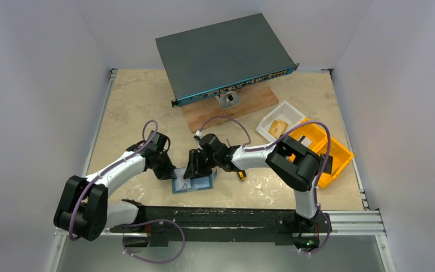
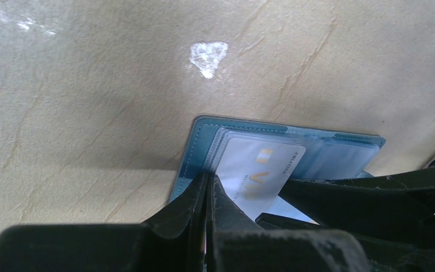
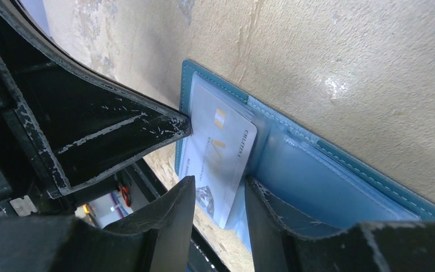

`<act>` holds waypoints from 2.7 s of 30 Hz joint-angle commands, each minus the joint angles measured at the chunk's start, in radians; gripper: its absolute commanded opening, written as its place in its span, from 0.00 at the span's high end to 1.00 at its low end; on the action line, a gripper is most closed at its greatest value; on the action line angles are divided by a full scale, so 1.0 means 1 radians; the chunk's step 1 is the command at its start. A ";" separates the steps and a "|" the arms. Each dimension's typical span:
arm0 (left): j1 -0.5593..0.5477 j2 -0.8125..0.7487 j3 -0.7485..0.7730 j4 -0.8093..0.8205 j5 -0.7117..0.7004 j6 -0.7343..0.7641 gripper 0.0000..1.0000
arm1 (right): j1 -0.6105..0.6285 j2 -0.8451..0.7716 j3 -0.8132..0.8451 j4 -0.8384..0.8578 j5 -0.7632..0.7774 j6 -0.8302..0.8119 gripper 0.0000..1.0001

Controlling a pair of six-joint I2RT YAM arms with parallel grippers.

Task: Take the credit cards out of the card holder
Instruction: Remove the credit card from the card holder.

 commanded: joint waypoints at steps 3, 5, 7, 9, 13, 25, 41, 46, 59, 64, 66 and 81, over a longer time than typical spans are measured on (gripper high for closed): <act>-0.067 0.029 -0.008 0.041 0.008 -0.057 1.00 | -0.007 0.034 -0.017 0.094 -0.070 0.034 0.62; -0.081 0.026 -0.009 0.052 0.013 -0.066 1.00 | -0.011 0.034 -0.024 0.103 -0.078 0.037 0.62; -0.093 0.026 -0.005 0.054 0.010 -0.069 1.00 | -0.018 0.032 -0.034 0.115 -0.085 0.040 0.62; -0.099 0.033 -0.001 0.057 0.012 -0.070 0.97 | -0.022 0.029 -0.045 0.125 -0.089 0.042 0.62; -0.113 0.045 0.000 0.085 0.031 -0.069 0.94 | -0.031 0.028 -0.064 0.157 -0.105 0.053 0.62; -0.114 0.094 -0.012 0.016 -0.045 -0.141 1.00 | -0.063 0.000 -0.152 0.261 -0.142 0.108 0.63; -0.104 0.091 -0.009 -0.034 -0.081 -0.170 1.00 | -0.102 -0.008 -0.256 0.452 -0.187 0.215 0.77; -0.103 0.085 -0.010 -0.045 -0.088 -0.178 1.00 | -0.111 -0.009 -0.275 0.478 -0.186 0.233 0.80; -0.100 0.089 -0.008 -0.060 -0.100 -0.189 1.00 | -0.120 -0.020 -0.294 0.496 -0.182 0.243 0.96; -0.091 0.090 -0.008 -0.070 -0.113 -0.194 1.00 | -0.122 -0.037 -0.298 0.449 -0.152 0.219 1.00; -0.089 0.089 -0.009 -0.070 -0.113 -0.193 1.00 | -0.125 -0.047 -0.306 0.433 -0.140 0.212 1.00; -0.082 0.111 -0.016 -0.057 -0.098 -0.198 1.00 | -0.143 -0.093 -0.324 0.344 -0.092 0.163 1.00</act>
